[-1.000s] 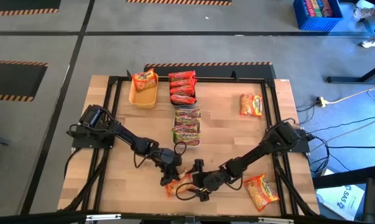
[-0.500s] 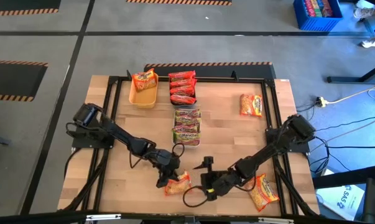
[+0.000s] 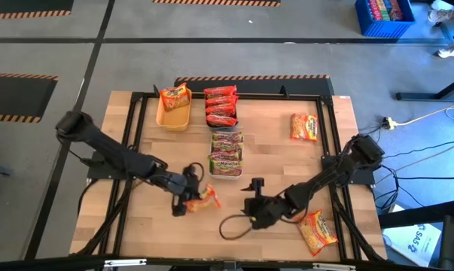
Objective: Sort Maruchan noodles
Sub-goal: Put the middle orange noodle pack into the yellow bin
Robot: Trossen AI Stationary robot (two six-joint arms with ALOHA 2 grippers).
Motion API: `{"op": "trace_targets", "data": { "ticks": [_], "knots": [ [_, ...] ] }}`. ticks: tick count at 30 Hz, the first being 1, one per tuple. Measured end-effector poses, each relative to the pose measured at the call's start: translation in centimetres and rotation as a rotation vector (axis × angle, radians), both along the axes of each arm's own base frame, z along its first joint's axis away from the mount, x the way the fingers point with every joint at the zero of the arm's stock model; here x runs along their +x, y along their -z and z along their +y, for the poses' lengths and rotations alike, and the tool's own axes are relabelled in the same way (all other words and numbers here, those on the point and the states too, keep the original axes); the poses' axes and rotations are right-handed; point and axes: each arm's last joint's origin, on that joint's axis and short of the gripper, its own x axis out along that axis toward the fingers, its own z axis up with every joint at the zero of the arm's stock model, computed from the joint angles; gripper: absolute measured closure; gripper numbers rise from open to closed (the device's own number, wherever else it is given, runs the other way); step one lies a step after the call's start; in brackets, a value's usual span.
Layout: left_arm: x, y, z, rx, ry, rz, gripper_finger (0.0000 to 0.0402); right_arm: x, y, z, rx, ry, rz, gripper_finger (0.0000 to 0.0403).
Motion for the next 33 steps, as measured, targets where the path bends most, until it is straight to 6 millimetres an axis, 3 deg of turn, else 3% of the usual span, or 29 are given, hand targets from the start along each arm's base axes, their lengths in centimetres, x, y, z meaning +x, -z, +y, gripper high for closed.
{"op": "trace_targets", "data": {
  "ticks": [11, 16, 21, 26, 33],
  "knots": [
    [-6.8, -5.1, 5.0, 0.246, -0.143, -0.020, 0.0398, -0.8, -1.1, -4.4, 0.018, 0.060, 0.015, 0.0052],
    [-8.7, -6.5, 7.3, 0.501, -0.148, -0.072, 0.0398, -1.3, -2.0, -5.9, 0.016, 0.063, 0.000, 0.0052],
    [-9.0, -7.0, 9.5, 0.725, -0.187, -0.049, 0.0398, -1.5, -1.4, -8.2, 0.057, 0.068, 0.036, 0.0052],
    [-8.7, -6.6, 12.4, 0.896, -0.229, 0.092, 0.0398, -1.6, -0.1, -10.3, 0.085, 0.102, 0.045, 0.0052],
    [-7.9, -5.8, 17.1, 1.069, -0.215, 0.308, 0.0398, -2.3, 1.5, -10.9, 0.110, 0.111, -0.008, 0.0052]
  ]
}}
